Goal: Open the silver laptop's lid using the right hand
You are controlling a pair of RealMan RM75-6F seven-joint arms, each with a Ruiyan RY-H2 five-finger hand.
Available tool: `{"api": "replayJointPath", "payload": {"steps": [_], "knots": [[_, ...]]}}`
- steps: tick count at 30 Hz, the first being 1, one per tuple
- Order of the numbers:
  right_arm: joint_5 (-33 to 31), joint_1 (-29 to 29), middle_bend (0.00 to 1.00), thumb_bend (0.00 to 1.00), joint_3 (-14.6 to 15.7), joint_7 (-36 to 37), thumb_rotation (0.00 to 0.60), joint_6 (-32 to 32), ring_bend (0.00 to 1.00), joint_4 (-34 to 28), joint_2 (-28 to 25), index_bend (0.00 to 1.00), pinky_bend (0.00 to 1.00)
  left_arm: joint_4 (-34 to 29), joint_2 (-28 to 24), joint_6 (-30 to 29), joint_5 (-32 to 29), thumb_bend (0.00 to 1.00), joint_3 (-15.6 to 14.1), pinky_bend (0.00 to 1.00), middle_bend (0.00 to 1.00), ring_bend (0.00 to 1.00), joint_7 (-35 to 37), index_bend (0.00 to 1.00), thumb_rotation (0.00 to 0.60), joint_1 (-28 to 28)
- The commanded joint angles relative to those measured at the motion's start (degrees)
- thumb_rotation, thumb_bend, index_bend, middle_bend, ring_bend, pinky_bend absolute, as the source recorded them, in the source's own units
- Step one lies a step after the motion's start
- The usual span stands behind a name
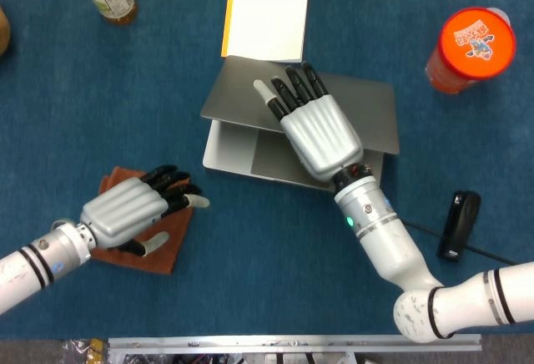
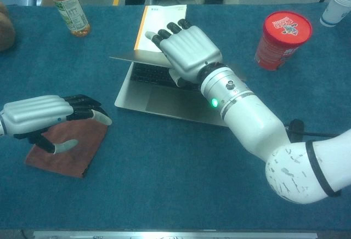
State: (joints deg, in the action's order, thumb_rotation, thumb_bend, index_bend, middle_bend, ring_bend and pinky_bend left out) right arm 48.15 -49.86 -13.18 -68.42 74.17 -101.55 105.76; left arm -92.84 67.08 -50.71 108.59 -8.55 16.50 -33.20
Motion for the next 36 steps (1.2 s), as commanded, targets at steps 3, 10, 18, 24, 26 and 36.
{"api": "replayJointPath", "payload": {"steps": [3, 10, 18, 24, 26, 36], "knots": [[-0.69, -0.43, 0.13, 0.46, -0.32, 0.71, 0.600, -0.23, 0.00, -0.59, -0.85, 0.05, 0.06, 2.70, 2.17, -1.64, 0.04, 0.47, -0.30, 0.00, 0.08, 0.01, 0.33, 0.08, 0.600, -0.79], [-0.96, -0.94, 0.13, 0.46, 0.24, 1.11, 0.600, 0.26, 0.00, -1.13, -1.36, 0.05, 0.06, 6.31, 5.52, -2.45, -1.08, 0.47, -0.66, 0.00, 0.05, 0.00, 2.49, 0.06, 0.600, -2.25], [-1.45, -1.17, 0.13, 0.46, 0.24, 1.77, 0.600, 1.08, 0.00, -1.88, -2.22, 0.05, 0.06, 9.27, 9.90, -0.54, -3.28, 0.47, -0.56, 0.00, 0.05, 0.00, 4.41, 0.06, 0.600, -4.57], [-1.68, -1.43, 0.13, 0.46, 0.54, 2.14, 0.600, 1.33, 0.00, -2.37, -2.70, 0.05, 0.06, 10.57, 12.18, 0.70, -4.94, 0.47, -0.40, 0.00, 0.05, 0.00, 4.62, 0.06, 0.600, -6.06], [-1.69, -1.51, 0.13, 0.46, 0.65, 2.31, 0.600, 1.42, 0.00, -2.50, -2.83, 0.05, 0.06, 10.98, 12.66, 0.98, -5.49, 0.47, -0.48, 0.00, 0.05, 0.00, 4.68, 0.06, 0.600, -6.40], [-1.65, -1.85, 0.13, 0.46, 0.87, 2.86, 0.600, 1.92, 0.00, -3.19, -3.74, 0.05, 0.06, 13.26, 14.99, 1.91, -7.94, 0.47, -1.39, 0.00, 0.05, 0.00, 4.89, 0.06, 0.600, -6.99]]}}
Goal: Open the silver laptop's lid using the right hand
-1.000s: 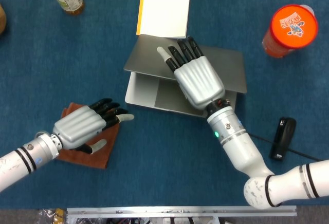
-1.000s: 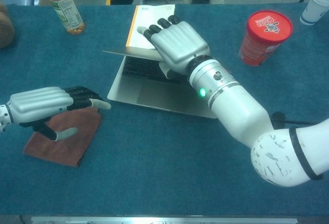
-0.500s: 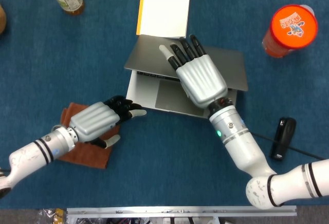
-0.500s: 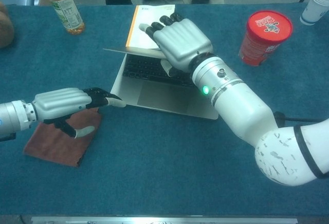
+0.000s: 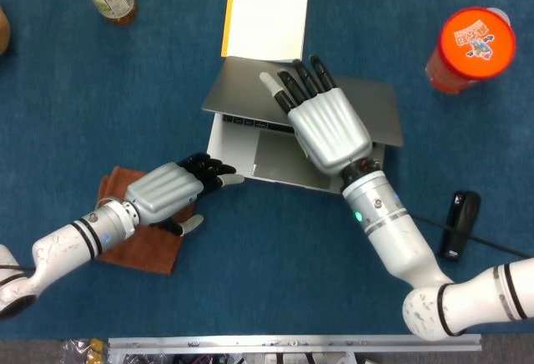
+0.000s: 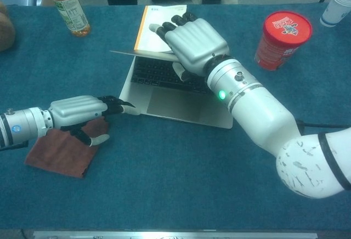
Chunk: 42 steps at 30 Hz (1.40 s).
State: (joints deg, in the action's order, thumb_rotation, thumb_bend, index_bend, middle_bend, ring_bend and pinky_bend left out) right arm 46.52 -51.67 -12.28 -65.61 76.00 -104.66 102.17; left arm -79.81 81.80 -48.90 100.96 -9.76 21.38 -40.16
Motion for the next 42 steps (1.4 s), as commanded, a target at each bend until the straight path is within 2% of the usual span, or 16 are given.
{"api": "replayJointPath", "payload": {"steps": [1, 11, 22, 28, 42], "knots": [[0.01, -0.06, 0.13, 0.46, -0.06, 0.09, 0.600, 0.20, 0.00, -0.13, -0.36, 0.05, 0.06, 0.34, 0.41, 0.05, -0.54, 0.47, -0.27, 0.00, 0.05, 0.00, -0.06, 0.06, 0.600, -0.02], [-0.63, -0.05, 0.13, 0.46, -1.41, 1.29, 0.600, 0.77, 0.00, -0.39, -3.17, 0.05, 0.06, 0.49, 0.75, -0.14, -1.39, 0.47, -1.26, 0.00, 0.05, 0.00, -0.73, 0.06, 0.600, -0.33], [-2.94, -0.02, 0.13, 0.46, -4.96, 4.32, 0.600, 0.43, 0.00, 1.61, -7.99, 0.05, 0.06, 0.46, 0.90, -0.33, -2.16, 0.47, -1.86, 0.00, 0.05, 0.00, -1.22, 0.06, 0.600, -0.62], [-4.66, -0.19, 0.13, 0.46, -6.85, 6.64, 0.600, -0.51, 0.00, 4.52, -10.16, 0.05, 0.06, 0.28, 1.06, -0.27, -2.72, 0.47, -1.89, 0.00, 0.05, 0.00, -1.65, 0.06, 0.600, -0.79], [-8.97, -1.39, 0.13, 0.45, -8.34, 9.92, 0.600, -3.03, 0.00, 14.62, -10.61, 0.05, 0.06, -0.73, 0.88, 0.09, -4.09, 0.47, -1.75, 0.00, 0.05, 0.00, -3.47, 0.06, 0.600, -1.03]]}}
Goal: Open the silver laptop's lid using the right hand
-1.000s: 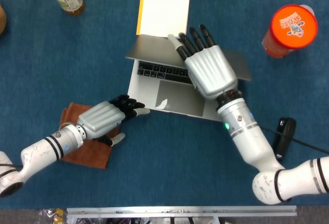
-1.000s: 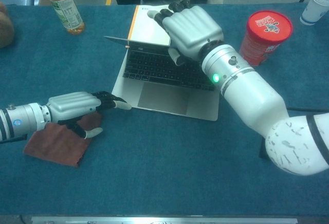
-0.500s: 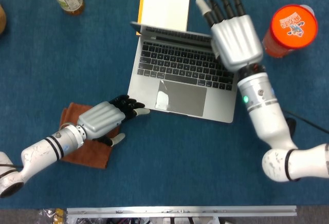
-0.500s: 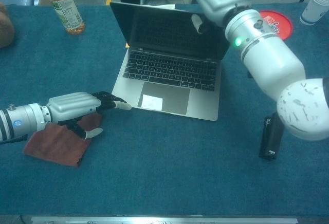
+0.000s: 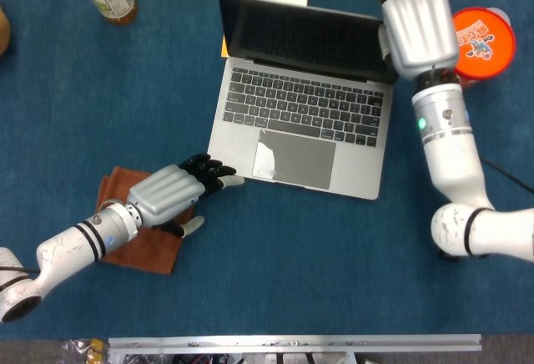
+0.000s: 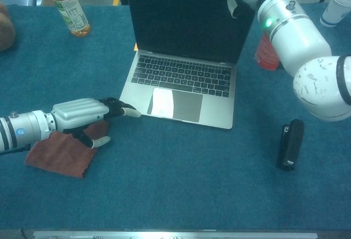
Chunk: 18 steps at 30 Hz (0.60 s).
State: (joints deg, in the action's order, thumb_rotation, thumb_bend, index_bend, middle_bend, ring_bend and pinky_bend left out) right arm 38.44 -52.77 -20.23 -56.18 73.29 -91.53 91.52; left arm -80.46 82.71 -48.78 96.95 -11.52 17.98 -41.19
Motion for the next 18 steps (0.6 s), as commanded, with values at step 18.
{"api": "replayJointPath", "payload": {"steps": [18], "knots": [[0.77, 0.76, 0.13, 0.45, -1.07, 6.24, 0.600, -0.56, 0.00, -4.70, -3.98, 0.05, 0.06, -2.47, -2.26, -1.43, -1.27, 0.47, 0.77, 0.00, 0.05, 0.00, -2.34, 0.06, 0.600, 0.20]]}}
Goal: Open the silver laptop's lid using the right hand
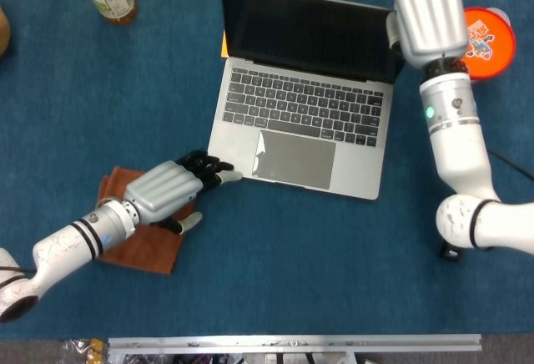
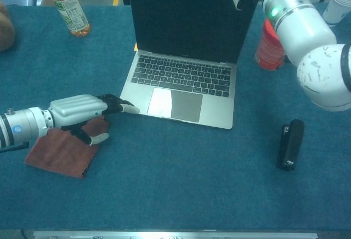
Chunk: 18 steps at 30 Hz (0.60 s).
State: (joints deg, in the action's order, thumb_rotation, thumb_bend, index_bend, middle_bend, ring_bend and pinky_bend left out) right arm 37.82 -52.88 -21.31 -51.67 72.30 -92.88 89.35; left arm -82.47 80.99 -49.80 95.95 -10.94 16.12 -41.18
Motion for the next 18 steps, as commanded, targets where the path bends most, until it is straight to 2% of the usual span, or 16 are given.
{"api": "replayJointPath", "payload": {"steps": [1, 10, 14, 18], "knots": [[1.91, 1.44, 0.13, 0.45, 0.20, 2.46, 0.600, 0.61, 0.00, -5.01, -2.76, 0.05, 0.06, -0.81, -0.98, -0.95, -0.46, 0.47, 0.33, 0.00, 0.05, 0.00, -1.02, 0.06, 0.600, 0.46], [8.39, 7.57, 0.13, 0.45, 3.28, 7.79, 0.600, 3.96, 0.00, -15.40, -11.46, 0.05, 0.06, -3.75, -5.40, -8.19, -4.61, 0.47, 3.04, 0.00, 0.07, 0.00, -7.02, 0.07, 0.600, 4.95], [12.79, 11.66, 0.13, 0.45, 6.28, 9.24, 0.600, 6.82, 0.00, -20.76, -16.49, 0.05, 0.06, -5.66, -8.61, -13.01, -7.71, 0.47, 4.50, 0.00, 0.08, 0.00, -9.76, 0.08, 0.600, 8.43], [18.35, 15.92, 0.13, 0.45, 9.47, 11.68, 0.600, 9.72, 0.00, -24.77, -20.57, 0.05, 0.06, -7.74, -12.15, -16.59, -9.13, 0.47, 4.65, 0.00, 0.08, 0.00, -11.98, 0.08, 0.600, 11.40]]}}
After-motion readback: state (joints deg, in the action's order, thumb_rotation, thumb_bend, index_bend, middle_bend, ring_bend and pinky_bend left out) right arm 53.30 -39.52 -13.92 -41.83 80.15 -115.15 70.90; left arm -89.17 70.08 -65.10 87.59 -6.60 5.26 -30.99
